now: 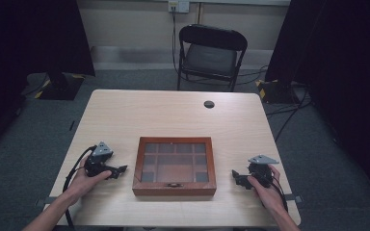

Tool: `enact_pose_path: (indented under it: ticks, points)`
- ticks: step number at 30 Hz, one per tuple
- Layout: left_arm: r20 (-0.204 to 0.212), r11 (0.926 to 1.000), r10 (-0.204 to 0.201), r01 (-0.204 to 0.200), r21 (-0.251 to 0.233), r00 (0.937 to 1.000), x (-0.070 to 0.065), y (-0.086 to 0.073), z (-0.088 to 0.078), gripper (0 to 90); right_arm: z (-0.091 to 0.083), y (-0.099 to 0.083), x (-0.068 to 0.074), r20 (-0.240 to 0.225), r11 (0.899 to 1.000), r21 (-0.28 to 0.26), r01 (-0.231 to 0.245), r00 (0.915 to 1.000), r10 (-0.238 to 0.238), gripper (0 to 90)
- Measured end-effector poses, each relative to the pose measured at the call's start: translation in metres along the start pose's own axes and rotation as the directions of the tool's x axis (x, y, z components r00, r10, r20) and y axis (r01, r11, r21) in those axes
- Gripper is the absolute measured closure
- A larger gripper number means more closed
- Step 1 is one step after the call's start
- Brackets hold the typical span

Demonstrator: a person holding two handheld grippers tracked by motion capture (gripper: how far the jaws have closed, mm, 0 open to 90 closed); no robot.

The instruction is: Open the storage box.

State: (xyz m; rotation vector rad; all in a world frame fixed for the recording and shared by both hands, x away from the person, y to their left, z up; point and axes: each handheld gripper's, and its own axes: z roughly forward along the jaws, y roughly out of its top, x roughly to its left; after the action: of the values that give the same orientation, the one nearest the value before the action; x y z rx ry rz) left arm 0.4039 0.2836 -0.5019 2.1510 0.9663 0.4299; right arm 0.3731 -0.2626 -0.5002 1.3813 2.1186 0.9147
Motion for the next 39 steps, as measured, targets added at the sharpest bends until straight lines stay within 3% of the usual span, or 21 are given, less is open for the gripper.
enact_pose_path:
  ticks: [5,7,10,17,19,22,26,32,39]
  points:
    - [-0.002,1.0,0.0,0.0,-0.002,1.0,0.0,0.0,0.0,13.6,0.0,0.0,0.0,0.0,1.0,0.0,0.0,1.0,0.0,11.5]
    - [0.001,0.9994,-0.033,0.033,-0.007,0.9994,0.003,0.0,-0.002,17.6,0.0,0.0,0.0,0.0,1.0,0.0,0.0,1.0,0.0,11.5]
    - [-0.002,0.9992,-0.04,0.04,-0.003,0.9992,0.003,0.001,-0.003,17.8,0.0,0.0,0.0,0.0,1.0,0.0,0.0,1.0,0.0,11.5]
    - [0.031,0.9969,-0.076,0.076,-0.019,0.9967,0.008,0.008,-0.015,20.0,0.0,0.0,0.0,0.0,1.0,0.0,0.0,1.0,0.0,11.5]
    - [0.05,0.9929,-0.109,0.111,-0.042,0.9928,0.008,0.011,-0.018,20.3,0.0,0.0,0.0,-0.001,1.0,0.001,0.0,1.0,0.0,11.5]
    - [0.076,0.9908,-0.124,0.128,-0.045,0.9893,0.008,0.015,-0.024,21.9,0.0,0.0,0.0,-0.002,1.0,0.0,0.001,1.0,-0.001,11.4]
    - [0.074,0.9922,-0.091,0.097,-0.079,0.9931,0.0,0.023,-0.031,24.8,0.0,0.0,0.0,-0.002,1.0,0.0,0.001,1.0,-0.001,11.4]
    - [0.099,0.992,-0.085,0.094,-0.085,0.9915,-0.006,0.031,-0.036,25.9,0.0,0.0,0.0,-0.003,1.0,0.0,0.001,1.0,-0.001,11.4]
    - [0.12,0.9953,-0.039,0.05,-0.083,0.992,-0.023,0.042,-0.041,29.3,0.0,0.0,0.0,-0.003,1.0,0.0,0.001,1.0,-0.001,11.4]
